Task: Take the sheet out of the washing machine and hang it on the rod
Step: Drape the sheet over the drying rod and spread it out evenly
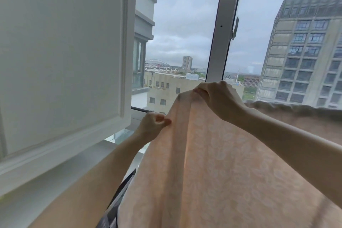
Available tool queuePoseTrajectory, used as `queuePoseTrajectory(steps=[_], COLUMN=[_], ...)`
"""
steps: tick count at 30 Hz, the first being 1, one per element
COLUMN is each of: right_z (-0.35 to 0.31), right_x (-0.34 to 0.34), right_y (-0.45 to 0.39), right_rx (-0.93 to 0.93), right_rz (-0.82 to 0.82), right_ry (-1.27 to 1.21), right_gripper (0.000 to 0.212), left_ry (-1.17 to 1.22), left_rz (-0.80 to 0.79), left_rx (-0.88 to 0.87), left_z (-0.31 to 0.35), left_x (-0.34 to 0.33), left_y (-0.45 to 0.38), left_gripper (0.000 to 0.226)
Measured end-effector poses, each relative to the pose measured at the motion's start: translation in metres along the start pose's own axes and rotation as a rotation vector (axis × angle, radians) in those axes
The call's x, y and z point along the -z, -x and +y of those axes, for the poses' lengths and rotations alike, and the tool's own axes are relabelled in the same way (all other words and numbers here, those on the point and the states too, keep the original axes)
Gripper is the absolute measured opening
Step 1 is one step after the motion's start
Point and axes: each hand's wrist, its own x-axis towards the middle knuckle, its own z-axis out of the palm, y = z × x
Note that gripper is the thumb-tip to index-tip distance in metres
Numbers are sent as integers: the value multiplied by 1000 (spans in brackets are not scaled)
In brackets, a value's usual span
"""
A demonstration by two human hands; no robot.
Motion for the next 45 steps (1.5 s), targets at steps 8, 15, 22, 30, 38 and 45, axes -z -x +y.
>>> queuePoseTrajectory(steps=[8, 15, 22, 30, 38, 45], right_z=[50, 48, 50, 97, 96, 96], right_x=[34, 49, 59, 73, 70, 76], right_y=[18, 56, 61, 51, 52, 54], right_rx=[-64, 160, 137, -307, -264, -306], right_rz=[79, -46, -63, -207, -79, 102], right_ry=[90, 50, -151, -170, -228, -318], right_gripper=[37, 32, 24, 42, 9, 7], left_ry=[36, -295, -285, -196, -21, -41], left_rz=[260, 85, 214, 392, 508, 537], left_rx=[-152, -336, -558, -495, -344, -300], left_z=[72, 98, 95, 79, 79, 97], left_x=[2, -34, -38, -22, -15, -6], left_y=[-31, -19, -4, 7, 7, -14], left_gripper=[15, 21, 16, 11, 15, 17])
